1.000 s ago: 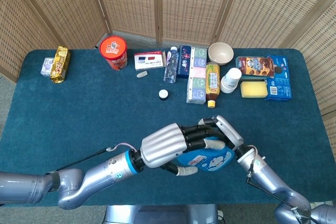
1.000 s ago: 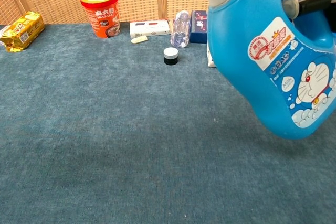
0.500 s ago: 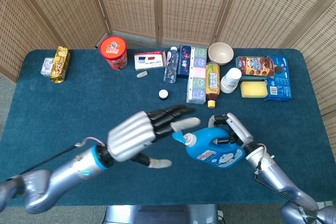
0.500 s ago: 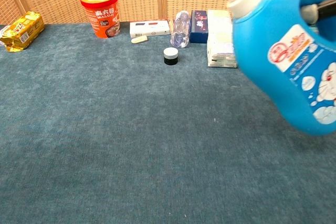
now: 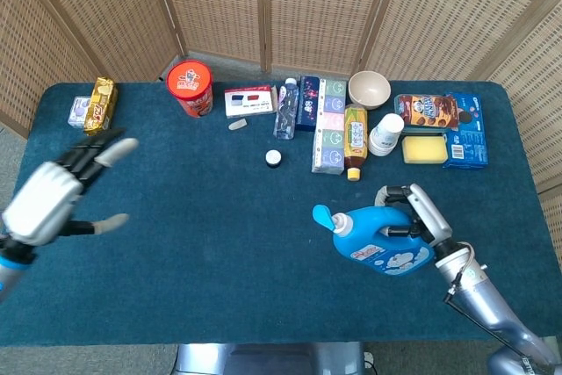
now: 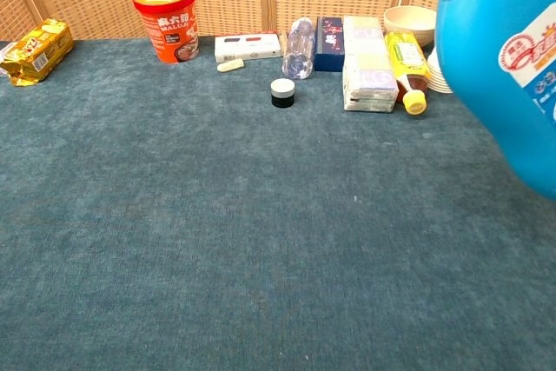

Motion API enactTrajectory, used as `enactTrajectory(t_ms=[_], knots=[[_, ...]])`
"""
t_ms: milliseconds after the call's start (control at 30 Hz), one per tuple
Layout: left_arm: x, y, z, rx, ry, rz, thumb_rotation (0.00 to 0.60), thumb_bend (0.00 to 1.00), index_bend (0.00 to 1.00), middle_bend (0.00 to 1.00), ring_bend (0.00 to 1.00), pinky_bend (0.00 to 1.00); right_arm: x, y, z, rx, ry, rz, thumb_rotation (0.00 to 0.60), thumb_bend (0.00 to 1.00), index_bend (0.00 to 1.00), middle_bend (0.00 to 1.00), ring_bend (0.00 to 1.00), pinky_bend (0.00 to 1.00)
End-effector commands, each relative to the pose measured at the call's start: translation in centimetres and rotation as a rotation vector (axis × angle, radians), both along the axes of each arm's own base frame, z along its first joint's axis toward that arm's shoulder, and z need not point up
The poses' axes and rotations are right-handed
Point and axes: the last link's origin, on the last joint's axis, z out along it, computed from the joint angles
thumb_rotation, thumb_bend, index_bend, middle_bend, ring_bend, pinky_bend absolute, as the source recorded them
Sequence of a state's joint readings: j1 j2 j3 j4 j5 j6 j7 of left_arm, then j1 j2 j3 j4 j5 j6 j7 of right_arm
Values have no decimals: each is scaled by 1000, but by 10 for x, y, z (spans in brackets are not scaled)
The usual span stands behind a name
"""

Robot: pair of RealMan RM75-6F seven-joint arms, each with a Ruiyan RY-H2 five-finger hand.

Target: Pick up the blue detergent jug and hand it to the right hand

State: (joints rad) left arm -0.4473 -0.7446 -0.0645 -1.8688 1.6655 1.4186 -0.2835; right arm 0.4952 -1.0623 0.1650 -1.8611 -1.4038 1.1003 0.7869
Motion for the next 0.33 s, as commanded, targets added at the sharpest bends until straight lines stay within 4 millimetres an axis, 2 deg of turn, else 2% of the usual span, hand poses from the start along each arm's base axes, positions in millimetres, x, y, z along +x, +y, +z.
enactTrajectory(t_ms=[33,133,200,333], knots=[[-49,-19,19,68,61,171,600,148,42,0,0,89,0,2,3,-11,0,-2,600,412,734,794,558,625],[-77,-33,25,92,41,279,600,152,33,0,0,88,1,3,5,-27,1,-4,600,411,734,794,558,625],[-104,-50,29,145,17,375,600,153,33,0,0,83,1,3,7,-41,-5,-11,600,411,734,794,558,625],[-128,-68,25,191,-11,457,600,157,33,0,0,69,0,6,8,-50,-10,-19,600,411,735,794,558,625]])
